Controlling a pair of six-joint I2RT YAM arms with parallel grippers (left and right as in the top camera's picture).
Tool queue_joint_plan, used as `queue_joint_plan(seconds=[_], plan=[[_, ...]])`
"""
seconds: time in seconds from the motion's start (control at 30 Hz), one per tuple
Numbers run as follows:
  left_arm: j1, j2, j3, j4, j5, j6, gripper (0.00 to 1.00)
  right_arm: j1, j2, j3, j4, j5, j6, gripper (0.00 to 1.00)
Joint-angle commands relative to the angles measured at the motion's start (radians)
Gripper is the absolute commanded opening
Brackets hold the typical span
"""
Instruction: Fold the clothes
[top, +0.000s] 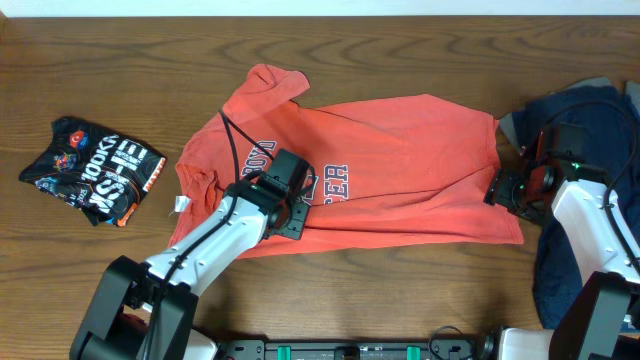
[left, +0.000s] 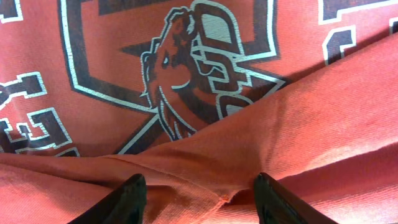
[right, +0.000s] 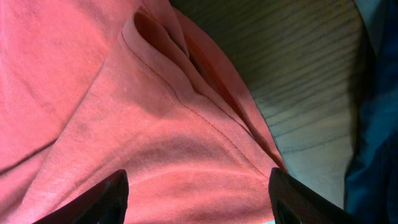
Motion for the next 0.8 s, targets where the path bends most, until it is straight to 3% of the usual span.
queue_joint_plan(seconds=[0.0, 0.5, 0.63, 0.73, 0.77], plan=[[-0.007, 0.006, -0.003, -0.002, -0.042, 0.011, 0.54, 0.007, 0.007, -0.005, -0.003, -0.008, -0.010, 0.71], [-0.007, 0.044, -0.021, -0.002, -0.049, 0.010, 0.51, 0.008, 0.007, -0.005, -0.011, -0.008, -0.010, 0.71], [-0.007, 0.043, -0.021, 0.002, -0.050, 0.010, 0.38, 0.008, 0.007, -0.005, -0.011, -0.008, -0.010, 0.71], [-0.007, 0.043, -0.016, 0.006, -0.071, 0.009, 0.18, 0.007, 0.007, -0.005, -0.011, -0.008, -0.010, 0.71], [-0.007, 0.043, -0.013, 0.005, -0.078, 0.009, 0.06, 0.007, 0.007, -0.005, -0.011, -0.008, -0.010, 0.71]])
